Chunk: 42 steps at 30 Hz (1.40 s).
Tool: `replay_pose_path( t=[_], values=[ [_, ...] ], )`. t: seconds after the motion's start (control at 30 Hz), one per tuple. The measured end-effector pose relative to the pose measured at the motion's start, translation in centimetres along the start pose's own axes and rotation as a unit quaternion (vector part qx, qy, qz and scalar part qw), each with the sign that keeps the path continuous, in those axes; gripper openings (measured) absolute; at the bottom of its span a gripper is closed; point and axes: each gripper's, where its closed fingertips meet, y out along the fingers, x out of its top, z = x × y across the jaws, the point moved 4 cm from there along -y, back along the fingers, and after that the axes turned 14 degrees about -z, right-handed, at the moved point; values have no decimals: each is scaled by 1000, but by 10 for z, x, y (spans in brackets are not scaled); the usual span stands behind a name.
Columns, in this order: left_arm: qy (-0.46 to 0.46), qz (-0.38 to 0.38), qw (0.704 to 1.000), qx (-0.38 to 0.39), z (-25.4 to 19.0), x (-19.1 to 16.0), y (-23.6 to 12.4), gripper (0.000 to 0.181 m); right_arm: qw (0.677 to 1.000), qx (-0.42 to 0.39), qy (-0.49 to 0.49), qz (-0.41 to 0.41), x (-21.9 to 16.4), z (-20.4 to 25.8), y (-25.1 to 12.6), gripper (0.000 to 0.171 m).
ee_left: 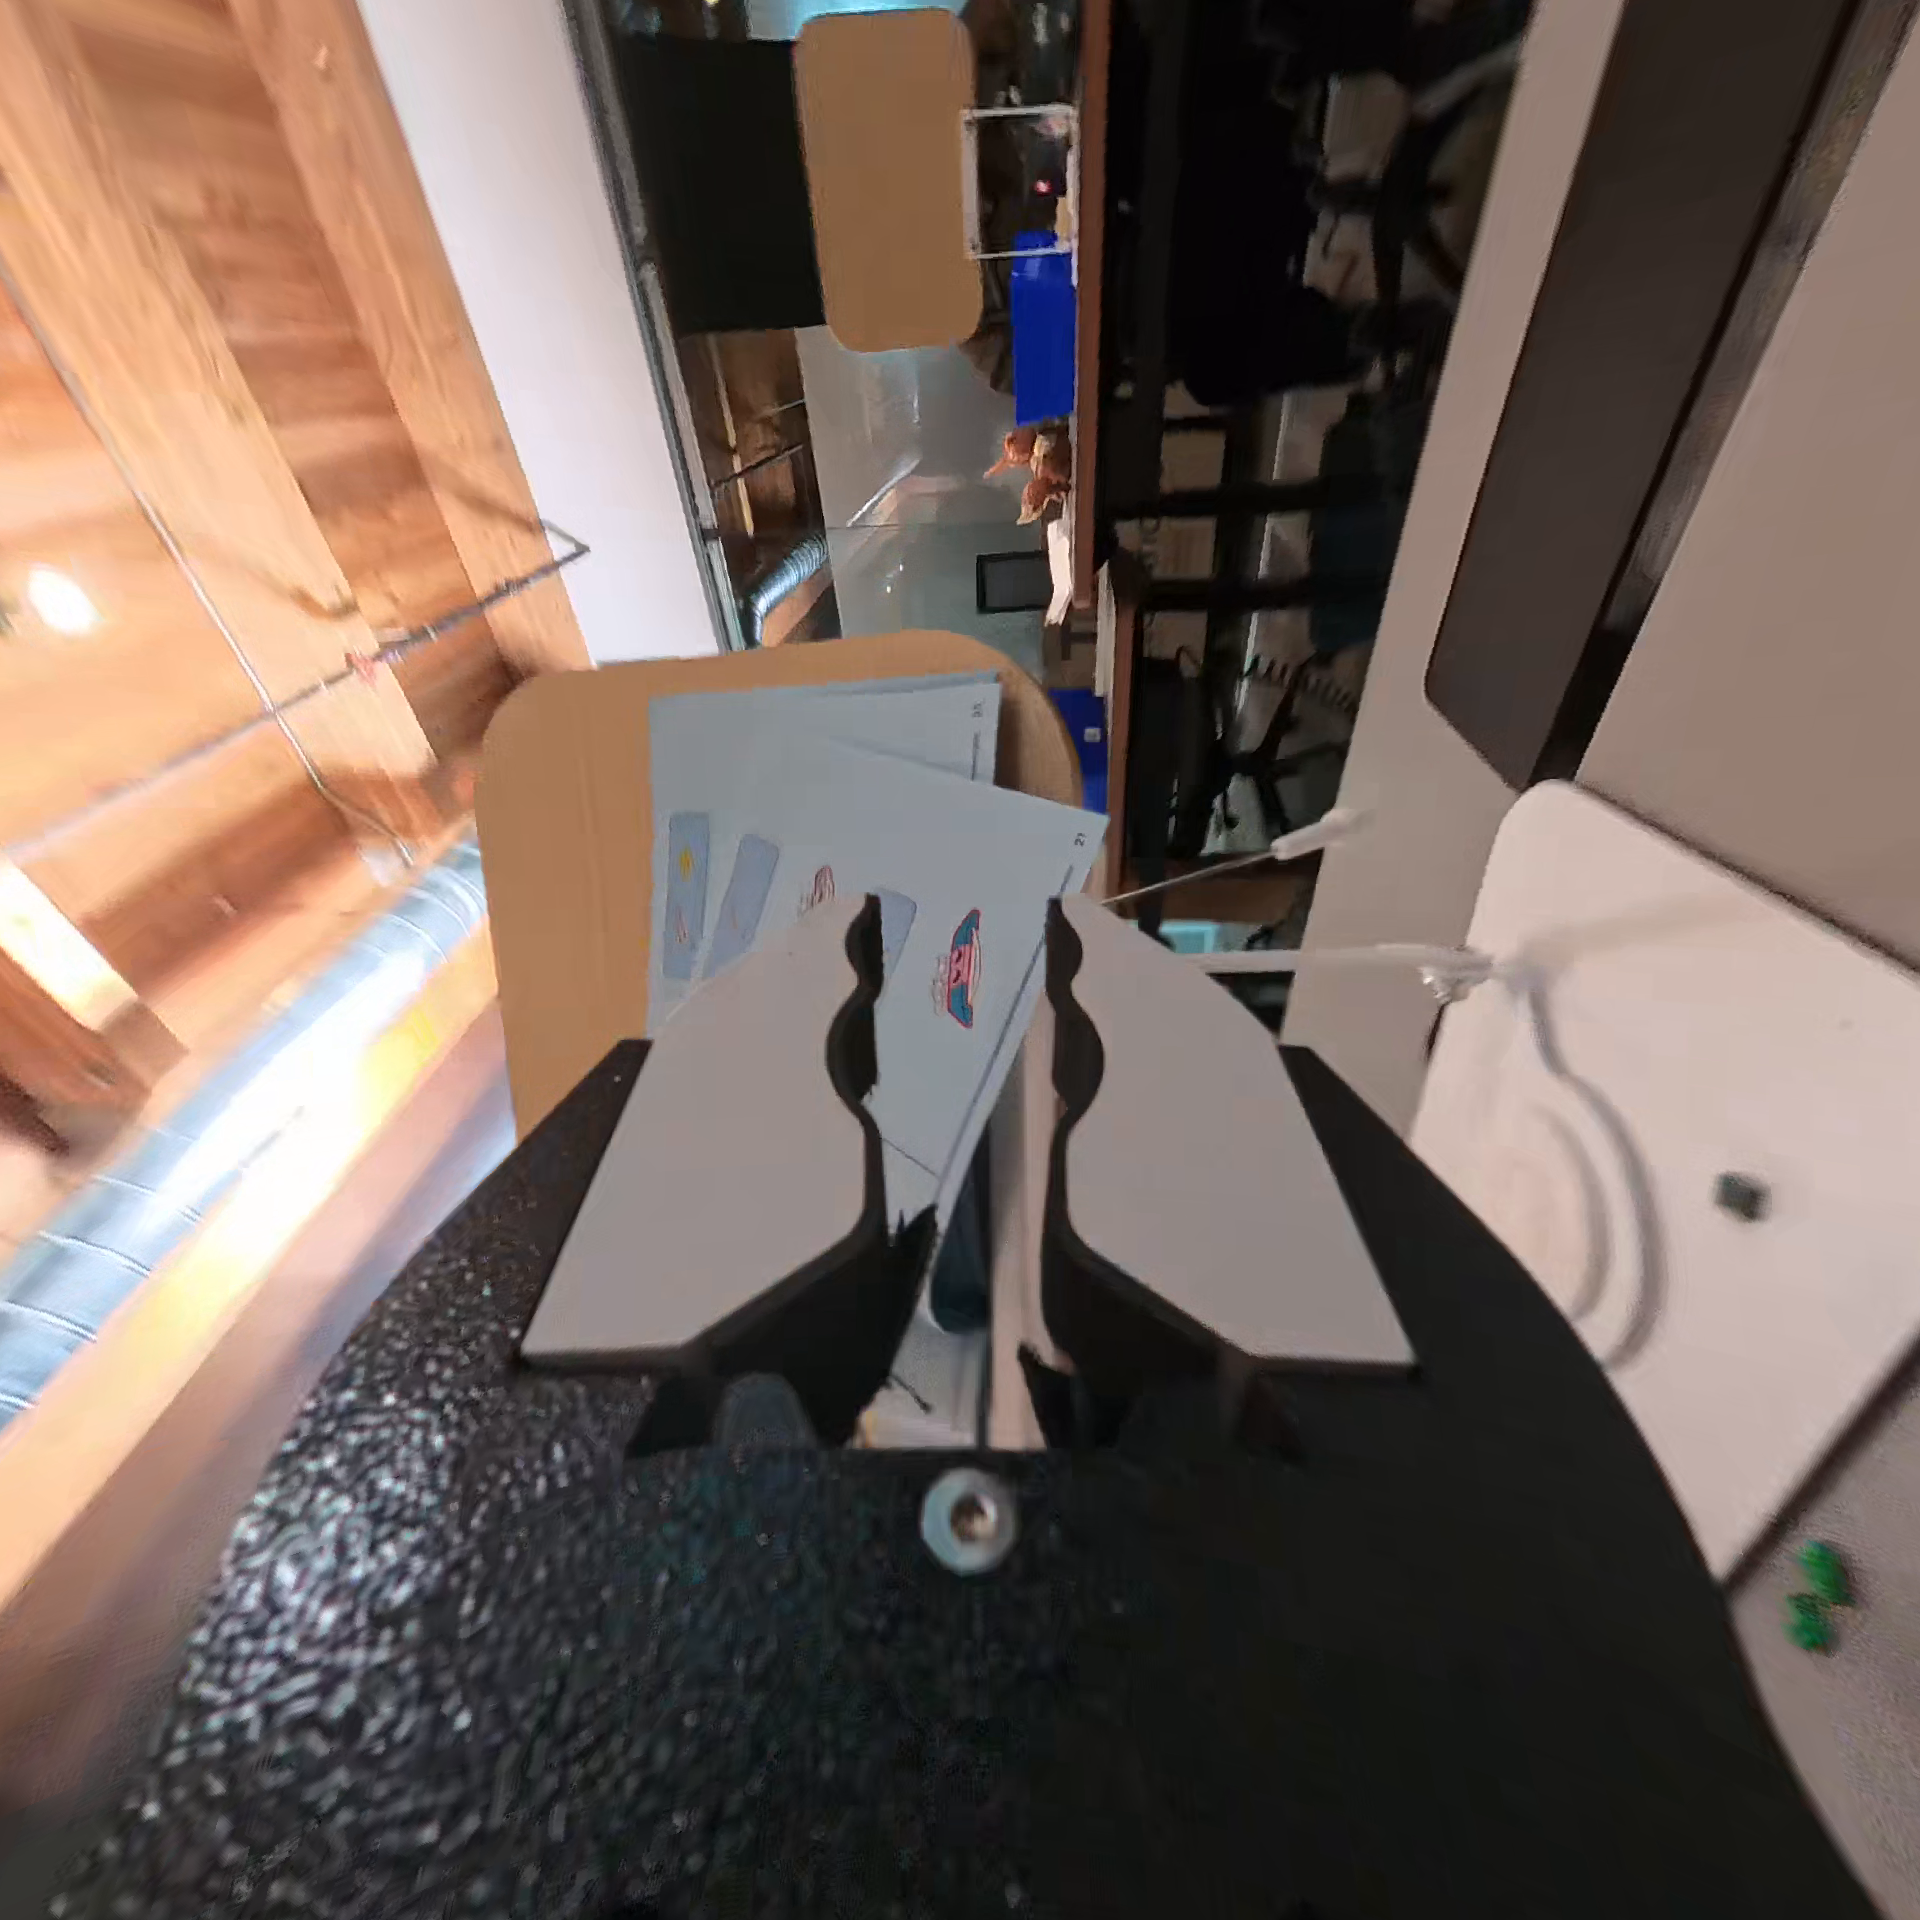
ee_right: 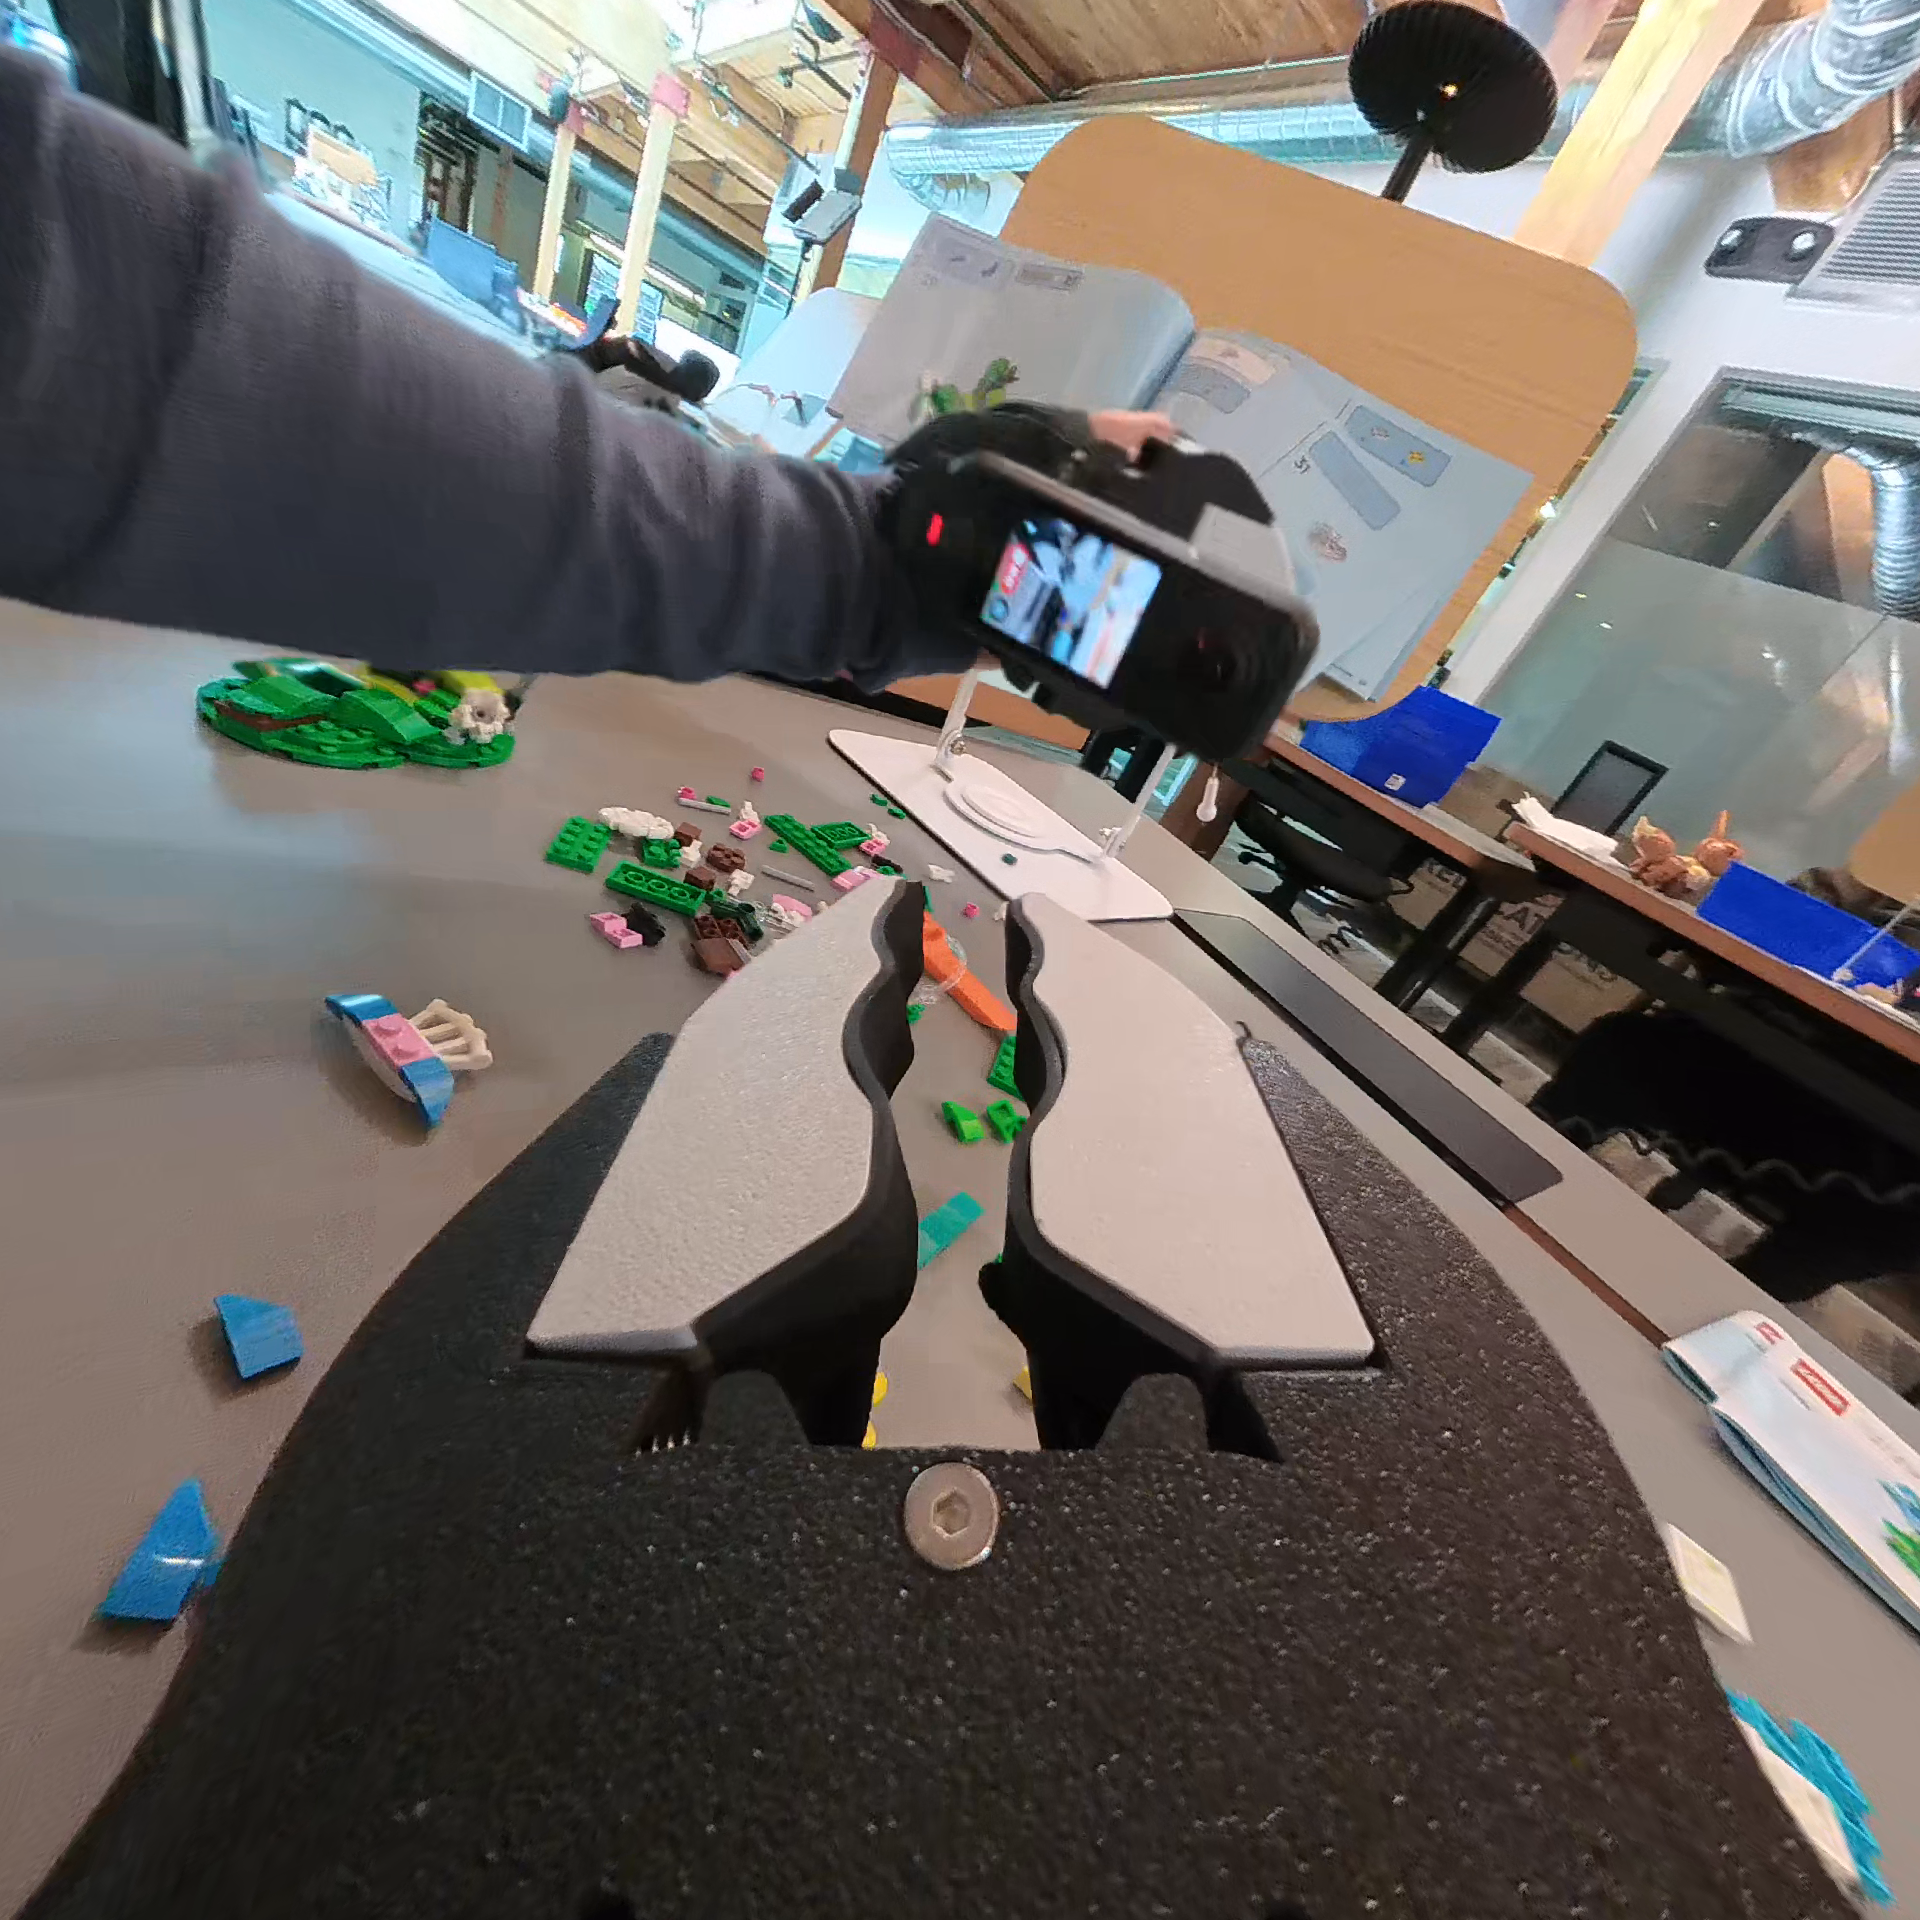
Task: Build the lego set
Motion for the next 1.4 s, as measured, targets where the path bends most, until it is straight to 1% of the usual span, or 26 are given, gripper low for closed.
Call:
replay_pose_path(
  t=[0.07, 0.2, 0.33, 0.43, 0.47, 0.5, 0.57, 0.63, 0.7, 0.77, 0.87, 0.97, 1.0, 1.1, 1.13, 1.17, 1.27, 1.4],
  values=[
    [40, 4, 999, -29, -4, -4, 9, 31, 1000, 4, 5, -1, 0, 1, 0, 15],
    [36, 12, 997, -71, -11, -16, 19, 32, 1000, 9, 18, 1, -2, 1, 1, 15],
    [83, 32, 993, -75, -10, -27, 25, 29, 1000, 14, 23, 4, -3, 2, 2, 15],
    [86, 49, 992, -77, -8, -36, 29, 29, 1000, 18, 20, 6, -4, 3, 2, 15],
    [85, 52, 992, -77, -8, -39, 30, 26, 1000, 18, 20, 6, -4, 3, 3, 15],
    [83, 51, 992, -77, -7, -40, 30, 19, 1000, 17, 20, 6, -4, 3, 2, 15],
    [70, 38, 994, -72, -5, -38, 28, 3, 1000, 17, 21, 6, -4, 3, 2, 15],
    [20, 25, 998, -57, -1, -34, 24, 0, 1000, 17, 20, 8, -4, 3, 3, 15],
    [-75, 6, 997, -19, 6, -28, 16, 0, 1000, 16, 18, 8, -4, 3, 3, 14],
    [-204, -27, 978, 38, 15, -23, 2, 0, 1000, 13, 17, 8, -4, 2, 2, 14],
    [-367, -49, 922, 109, 25, -28, -16, 0, 1000, 8, 16, 9, -4, 1, 2, 14],
    [-488, -79, 855, 160, 37, -36, -25, 0, 1000, 7, 12, 10, -4, 1, 1, 15],
    [-526, -90, 828, 173, 41, -39, -27, 0, 1000, 9, 9, 11, -3, 2, 1, 15],
    [-629, -133, 745, 177, 45, -47, -32, 0, 1000, 18, 0, 24, -1, 3, 2, 16],
    [-647, -136, 728, 180, 44, -52, -34, 0, 1000, 16, -5, 26, 3, 1, 4, 16],
    [-655, -139, 721, 178, 42, -55, -35, 0, 1000, 10, -9, 24, 9, -2, 8, 16],
    [-651, -135, 727, 173, 37, -59, -39, 0, 1000, -10, 3, 17, 31, -19, 29, 17],
    [-633, -132, 745, 165, 38, -63, -39, 0, 997, -50, 55, 3, 53, -55, 86, 21]
  ],
)
